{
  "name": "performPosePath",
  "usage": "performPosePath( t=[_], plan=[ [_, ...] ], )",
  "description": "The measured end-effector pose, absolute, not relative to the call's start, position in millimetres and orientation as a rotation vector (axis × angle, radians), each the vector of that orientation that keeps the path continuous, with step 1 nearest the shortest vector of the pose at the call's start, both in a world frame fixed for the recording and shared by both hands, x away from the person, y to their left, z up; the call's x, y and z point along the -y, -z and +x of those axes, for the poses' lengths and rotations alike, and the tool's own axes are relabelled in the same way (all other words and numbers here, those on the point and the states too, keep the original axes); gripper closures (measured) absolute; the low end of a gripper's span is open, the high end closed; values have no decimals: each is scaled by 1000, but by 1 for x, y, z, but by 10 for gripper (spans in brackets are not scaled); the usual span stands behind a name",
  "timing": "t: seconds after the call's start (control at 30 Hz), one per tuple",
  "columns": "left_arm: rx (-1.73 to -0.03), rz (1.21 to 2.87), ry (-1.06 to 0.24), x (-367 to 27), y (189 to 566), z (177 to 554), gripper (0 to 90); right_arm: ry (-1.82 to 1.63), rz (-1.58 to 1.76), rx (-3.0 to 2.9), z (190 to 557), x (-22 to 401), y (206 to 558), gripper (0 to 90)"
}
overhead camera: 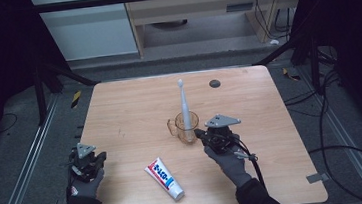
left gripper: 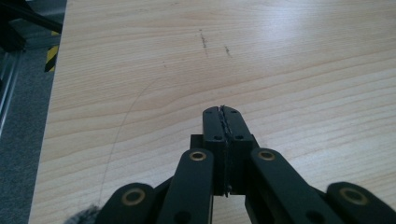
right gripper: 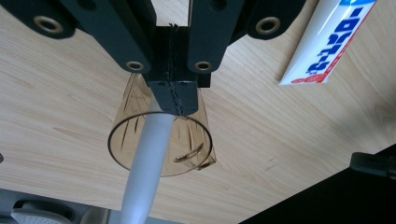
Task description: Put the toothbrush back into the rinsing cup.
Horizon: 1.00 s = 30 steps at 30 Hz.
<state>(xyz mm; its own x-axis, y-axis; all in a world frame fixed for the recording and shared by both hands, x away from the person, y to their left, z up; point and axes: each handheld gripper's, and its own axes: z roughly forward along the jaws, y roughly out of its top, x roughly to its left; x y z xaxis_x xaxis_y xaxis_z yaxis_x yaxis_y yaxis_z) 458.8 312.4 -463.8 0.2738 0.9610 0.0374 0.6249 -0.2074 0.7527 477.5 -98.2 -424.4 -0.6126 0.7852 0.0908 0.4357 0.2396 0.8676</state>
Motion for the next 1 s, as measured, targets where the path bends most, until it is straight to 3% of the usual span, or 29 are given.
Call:
performPosePath(
  t=[1.0],
  plan=[
    [-1103, 2242, -379, -240, 473, 408, 900, -1203, 1279, -2133, 463, 167, 445, 898]
  ],
)
